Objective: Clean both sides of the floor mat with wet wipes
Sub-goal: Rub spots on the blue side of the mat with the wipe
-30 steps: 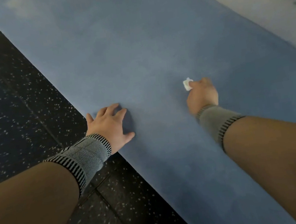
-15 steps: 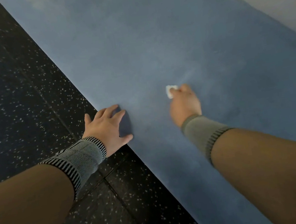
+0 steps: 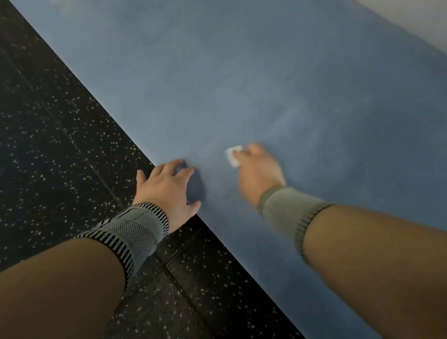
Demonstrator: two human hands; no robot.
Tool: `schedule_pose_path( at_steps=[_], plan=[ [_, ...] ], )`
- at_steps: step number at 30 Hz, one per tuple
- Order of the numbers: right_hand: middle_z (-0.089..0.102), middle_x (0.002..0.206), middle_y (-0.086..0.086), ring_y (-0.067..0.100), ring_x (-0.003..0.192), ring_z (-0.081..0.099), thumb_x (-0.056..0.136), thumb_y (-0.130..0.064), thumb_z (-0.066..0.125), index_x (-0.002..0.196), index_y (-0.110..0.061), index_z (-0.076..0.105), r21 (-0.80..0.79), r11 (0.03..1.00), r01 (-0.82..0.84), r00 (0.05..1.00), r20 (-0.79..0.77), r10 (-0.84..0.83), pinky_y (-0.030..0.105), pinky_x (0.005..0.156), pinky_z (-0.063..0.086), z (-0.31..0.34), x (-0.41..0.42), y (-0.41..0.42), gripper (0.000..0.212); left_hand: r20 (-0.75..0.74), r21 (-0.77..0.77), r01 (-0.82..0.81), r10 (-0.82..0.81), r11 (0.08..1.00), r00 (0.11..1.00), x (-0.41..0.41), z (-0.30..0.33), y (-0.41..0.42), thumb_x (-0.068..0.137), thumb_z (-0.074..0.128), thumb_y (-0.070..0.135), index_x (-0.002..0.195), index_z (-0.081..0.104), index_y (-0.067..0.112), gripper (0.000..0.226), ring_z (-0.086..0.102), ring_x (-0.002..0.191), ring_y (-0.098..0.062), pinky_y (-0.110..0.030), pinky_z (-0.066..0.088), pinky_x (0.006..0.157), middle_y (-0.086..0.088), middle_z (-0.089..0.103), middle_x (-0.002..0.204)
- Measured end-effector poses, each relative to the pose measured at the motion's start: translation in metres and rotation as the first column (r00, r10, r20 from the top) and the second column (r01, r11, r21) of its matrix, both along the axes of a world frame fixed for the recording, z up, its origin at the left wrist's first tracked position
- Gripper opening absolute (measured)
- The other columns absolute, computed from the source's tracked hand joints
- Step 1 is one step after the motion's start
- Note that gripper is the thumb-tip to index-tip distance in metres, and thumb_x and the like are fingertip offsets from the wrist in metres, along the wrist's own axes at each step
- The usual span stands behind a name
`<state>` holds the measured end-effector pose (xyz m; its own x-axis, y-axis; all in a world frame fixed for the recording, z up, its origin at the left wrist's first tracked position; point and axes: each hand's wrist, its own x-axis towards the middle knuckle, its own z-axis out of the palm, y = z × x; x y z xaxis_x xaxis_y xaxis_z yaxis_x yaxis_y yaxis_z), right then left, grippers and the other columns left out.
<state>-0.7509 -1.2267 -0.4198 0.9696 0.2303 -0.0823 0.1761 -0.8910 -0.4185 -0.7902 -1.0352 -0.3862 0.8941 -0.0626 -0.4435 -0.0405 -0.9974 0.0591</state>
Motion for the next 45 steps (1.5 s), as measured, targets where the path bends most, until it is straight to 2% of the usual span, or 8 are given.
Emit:
schedule_pose_path(
  at_steps=[5,12,17,22,28,34,40,45],
  plan=[
    [0.048,0.075,-0.005,0.015,0.066,0.043,0.09,-0.042,0.053,0.073,-0.023,0.052,0.075,0.916,-0.394,0.917,-0.039,0.398,0.032,0.057,0.031,0.003,-0.026,0.009,0.025,0.01,-0.039,-0.015,0.015,0.999,1.0,-0.005,-0.002,0.001,0.086,0.052,0.058,0.149,0.024,0.035,0.073,0.017,0.144,-0.018,-0.059,0.012,0.116,0.011,0.016,0.156],
    [0.053,0.093,0.004,0.03,0.085,0.051,0.093,-0.025,0.048,0.092,-0.018,0.056,-0.087,0.933,0.35,0.933,-0.057,-0.356,0.027,0.068,0.027,0.008,-0.032,-0.065,0.011,0.015,-0.031,-0.005,0.005,0.999,1.0,-0.004,-0.003,0.003,0.085,0.055,0.059,0.15,0.023,0.033,0.077,0.016,0.145,-0.019,-0.058,0.009,0.116,0.01,0.016,0.156],
    [0.051,0.079,-0.005,0.012,0.069,0.047,0.092,-0.034,0.051,0.084,-0.024,0.057,0.037,0.969,-0.245,0.963,-0.103,0.248,0.026,0.057,0.031,-0.001,-0.072,-0.027,0.013,0.003,-0.034,-0.023,0.023,0.999,1.0,-0.006,-0.002,0.002,0.085,0.054,0.059,0.15,0.023,0.035,0.075,0.016,0.144,-0.02,-0.058,0.01,0.116,0.011,0.016,0.156],
    [0.049,0.08,-0.005,0.028,0.082,0.051,0.095,-0.028,0.048,0.09,-0.016,0.056,0.077,0.933,0.35,0.932,-0.13,-0.339,0.024,0.065,0.029,0.005,-0.052,-0.051,0.015,0.002,-0.026,-0.007,0.007,1.0,1.0,-0.01,-0.003,0.005,0.088,0.052,0.058,0.149,0.025,0.034,0.071,0.019,0.143,-0.019,-0.059,0.009,0.116,0.011,0.019,0.155],
    [0.052,0.08,-0.008,0.011,0.067,0.04,0.094,-0.036,0.046,0.078,-0.029,0.054,0.219,0.948,-0.232,0.936,-0.214,0.279,0.031,0.064,0.038,0.007,-0.088,0.015,0.019,-0.017,-0.035,-0.015,0.014,0.999,1.0,-0.012,0.001,0.004,0.089,0.051,0.052,0.149,0.027,0.034,0.067,0.02,0.143,-0.018,-0.058,0.007,0.116,0.012,0.02,0.155],
    [0.054,0.059,-0.007,0.01,0.056,0.049,0.083,-0.046,0.058,0.067,-0.025,0.052,0.343,0.677,0.651,0.748,-0.445,-0.493,0.031,0.053,0.038,0.013,-0.022,-0.012,0.027,0.009,-0.061,-0.011,0.012,0.998,1.0,-0.018,-0.003,0.014,0.094,0.047,0.042,0.146,0.034,0.032,0.055,0.023,0.141,-0.017,-0.057,0.008,0.116,0.012,0.023,0.153],
    [0.048,0.065,-0.005,0.01,0.06,0.045,0.086,-0.051,0.046,0.068,-0.034,0.049,0.314,0.946,0.077,0.894,-0.443,0.074,0.032,0.057,0.03,0.009,-0.054,0.045,0.026,0.052,-0.129,-0.074,0.081,0.989,0.995,-0.007,-0.003,0.014,0.092,0.045,0.027,0.141,0.041,0.031,0.049,0.024,0.14,-0.018,-0.057,0.008,0.117,0.012,0.028,0.152],
    [0.045,0.07,-0.007,0.02,0.069,0.041,0.085,-0.032,0.059,0.068,-0.025,0.045,0.228,0.891,0.392,0.891,-0.334,-0.307,0.028,0.063,0.03,0.014,0.012,0.008,0.022,0.065,-0.133,-0.109,0.119,0.985,0.991,-0.005,-0.008,0.026,0.094,0.045,0.023,0.142,0.04,0.031,0.049,0.024,0.141,-0.017,-0.055,0.008,0.117,0.012,0.028,0.151]
  ],
)
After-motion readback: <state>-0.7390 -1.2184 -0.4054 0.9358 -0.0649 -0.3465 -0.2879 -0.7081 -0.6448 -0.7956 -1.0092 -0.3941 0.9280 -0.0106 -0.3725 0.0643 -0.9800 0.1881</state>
